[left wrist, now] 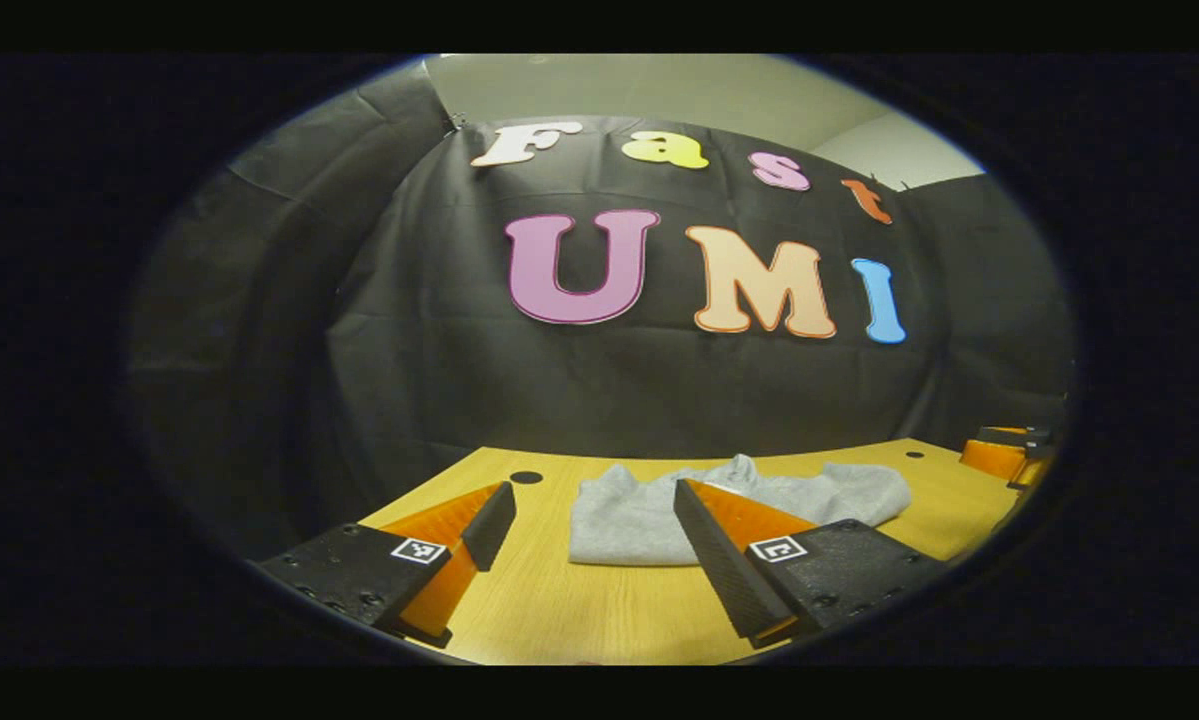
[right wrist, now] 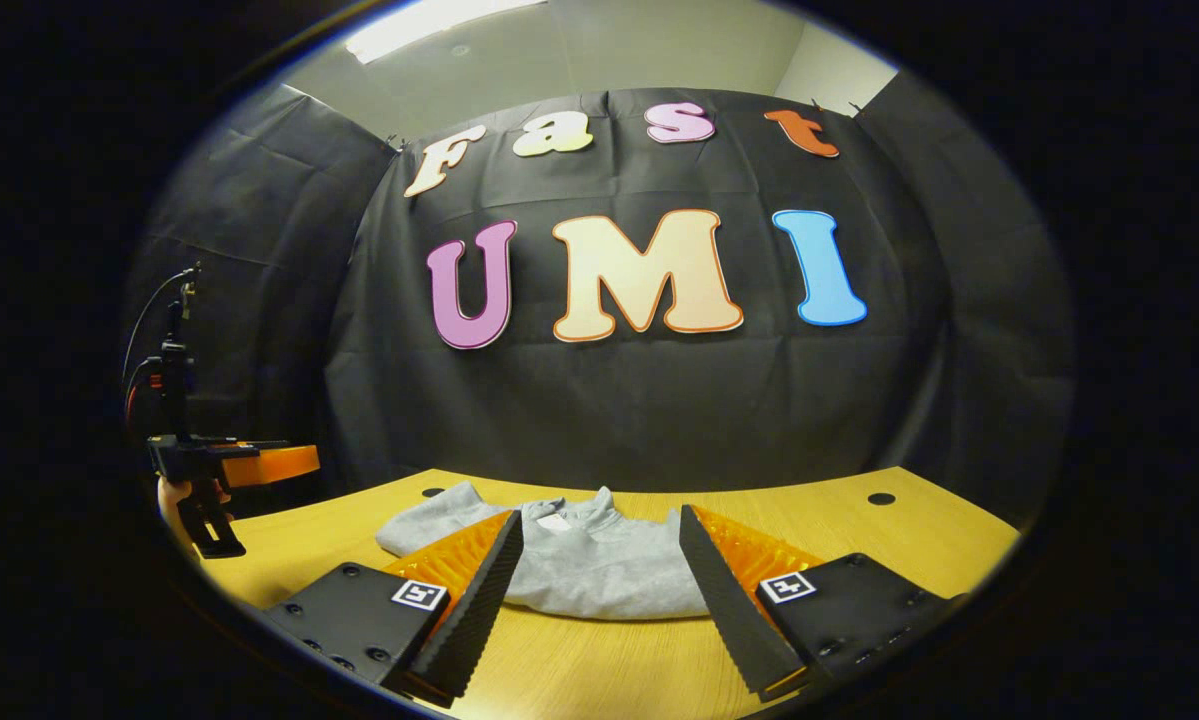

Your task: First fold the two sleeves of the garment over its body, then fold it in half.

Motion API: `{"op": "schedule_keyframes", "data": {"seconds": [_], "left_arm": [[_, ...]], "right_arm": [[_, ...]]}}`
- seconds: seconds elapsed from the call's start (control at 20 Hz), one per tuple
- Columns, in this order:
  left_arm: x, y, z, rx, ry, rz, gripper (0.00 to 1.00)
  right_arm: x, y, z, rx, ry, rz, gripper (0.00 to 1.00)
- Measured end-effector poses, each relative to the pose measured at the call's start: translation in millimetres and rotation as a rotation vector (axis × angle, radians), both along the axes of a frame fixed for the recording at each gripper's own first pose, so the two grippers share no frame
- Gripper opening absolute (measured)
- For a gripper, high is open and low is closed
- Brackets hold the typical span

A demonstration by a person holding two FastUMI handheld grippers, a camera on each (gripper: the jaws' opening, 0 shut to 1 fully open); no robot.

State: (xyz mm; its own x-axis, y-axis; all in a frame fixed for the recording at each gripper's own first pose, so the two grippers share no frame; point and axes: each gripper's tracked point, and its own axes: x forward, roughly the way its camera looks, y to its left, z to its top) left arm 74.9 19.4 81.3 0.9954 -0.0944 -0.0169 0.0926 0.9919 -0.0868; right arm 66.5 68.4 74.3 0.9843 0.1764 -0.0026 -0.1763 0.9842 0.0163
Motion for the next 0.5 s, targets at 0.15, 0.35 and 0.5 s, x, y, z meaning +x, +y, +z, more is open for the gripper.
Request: {"op": "schedule_keyframes", "data": {"seconds": [0.15, 0.35, 0.5], "left_arm": [[-13, 3, -10, -0.047, -0.020, 0.005, 0.94], [-27, 24, -24, -0.050, -0.019, 0.052, 0.94], [-30, 29, -32, -0.047, -0.026, 0.068, 0.94]], "right_arm": [[-14, 1, -15, -0.030, -0.040, -0.009, 0.97], [-22, 3, -34, -0.022, -0.024, -0.006, 0.97], [-22, -1, -39, 0.028, -0.007, -0.011, 0.97]]}}
